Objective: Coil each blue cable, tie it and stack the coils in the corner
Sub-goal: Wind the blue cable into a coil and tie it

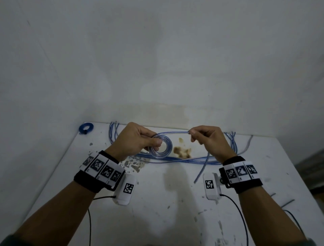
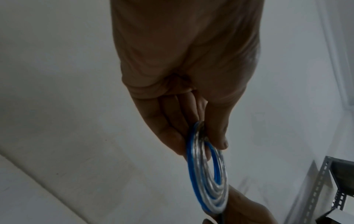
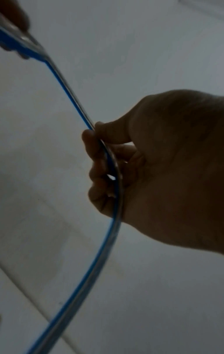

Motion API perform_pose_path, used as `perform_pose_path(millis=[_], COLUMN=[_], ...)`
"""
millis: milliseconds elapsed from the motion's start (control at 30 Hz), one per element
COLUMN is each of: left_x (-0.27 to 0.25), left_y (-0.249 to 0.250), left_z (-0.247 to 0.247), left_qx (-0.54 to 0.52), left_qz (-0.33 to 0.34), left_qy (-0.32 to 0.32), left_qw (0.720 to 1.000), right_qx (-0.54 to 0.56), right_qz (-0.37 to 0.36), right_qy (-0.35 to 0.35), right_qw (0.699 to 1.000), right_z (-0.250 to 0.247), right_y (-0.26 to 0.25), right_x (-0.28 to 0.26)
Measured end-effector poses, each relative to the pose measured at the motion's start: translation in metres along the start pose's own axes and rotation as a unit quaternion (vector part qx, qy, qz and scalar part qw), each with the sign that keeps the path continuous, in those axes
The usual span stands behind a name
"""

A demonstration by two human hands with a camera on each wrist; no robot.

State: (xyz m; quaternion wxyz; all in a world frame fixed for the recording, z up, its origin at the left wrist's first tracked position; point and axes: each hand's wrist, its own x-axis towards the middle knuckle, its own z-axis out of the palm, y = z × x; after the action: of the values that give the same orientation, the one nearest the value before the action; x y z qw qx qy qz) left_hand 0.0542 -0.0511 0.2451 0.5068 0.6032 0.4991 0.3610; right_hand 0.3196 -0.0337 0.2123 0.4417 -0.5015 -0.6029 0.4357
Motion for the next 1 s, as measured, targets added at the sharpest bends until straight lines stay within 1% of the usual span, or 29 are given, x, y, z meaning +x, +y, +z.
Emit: perform_pose_path(millis=[100,200,300,333,367,433,500,567,667,767,867,933,1000], left_x=[0.005,0.010,0.014,0.015,0.015,0.011,0.007,0.006,0.006,0.009,0.013,0.014,0.014], left_y=[0.005,0.011,0.014,0.013,0.011,0.005,0.000,-0.003,-0.004,-0.005,-0.003,-0.001,0.000], left_z=[-0.001,0.001,0.003,0.001,0.000,-0.001,-0.001,-0.002,0.002,0.010,0.019,0.023,0.024], left_qx=[0.022,0.080,0.129,0.140,0.150,0.168,0.176,0.155,0.074,-0.012,-0.067,-0.080,-0.088], left_qz=[0.024,0.054,0.093,0.100,0.105,0.110,0.123,0.135,0.135,0.134,0.129,0.135,0.143], left_qy=[0.001,-0.024,-0.032,-0.033,-0.036,-0.037,-0.025,-0.008,0.014,0.053,0.097,0.111,0.116], left_qw=[0.999,0.995,0.987,0.984,0.982,0.979,0.976,0.979,0.988,0.990,0.985,0.981,0.979], right_qx=[-0.062,-0.062,-0.105,-0.119,-0.129,-0.134,-0.111,-0.078,-0.027,0.014,0.019,0.041,0.067], right_qz=[-0.018,-0.040,-0.113,-0.125,-0.126,-0.112,-0.083,-0.064,-0.054,-0.073,-0.107,-0.121,-0.118], right_qy=[-0.068,-0.102,-0.092,-0.082,-0.073,-0.077,-0.084,-0.079,-0.045,0.043,0.131,0.156,0.166], right_qw=[0.996,0.992,0.984,0.982,0.981,0.982,0.987,0.992,0.997,0.996,0.985,0.980,0.977], right_z=[0.009,0.031,0.051,0.053,0.053,0.049,0.045,0.045,0.057,0.073,0.089,0.098,0.101], right_y=[-0.002,-0.018,-0.026,-0.025,-0.024,-0.021,-0.019,-0.015,-0.007,-0.001,-0.003,-0.008,-0.011], right_x=[0.001,-0.001,-0.001,0.000,0.001,0.004,0.003,-0.001,-0.012,-0.017,-0.021,-0.025,-0.026])
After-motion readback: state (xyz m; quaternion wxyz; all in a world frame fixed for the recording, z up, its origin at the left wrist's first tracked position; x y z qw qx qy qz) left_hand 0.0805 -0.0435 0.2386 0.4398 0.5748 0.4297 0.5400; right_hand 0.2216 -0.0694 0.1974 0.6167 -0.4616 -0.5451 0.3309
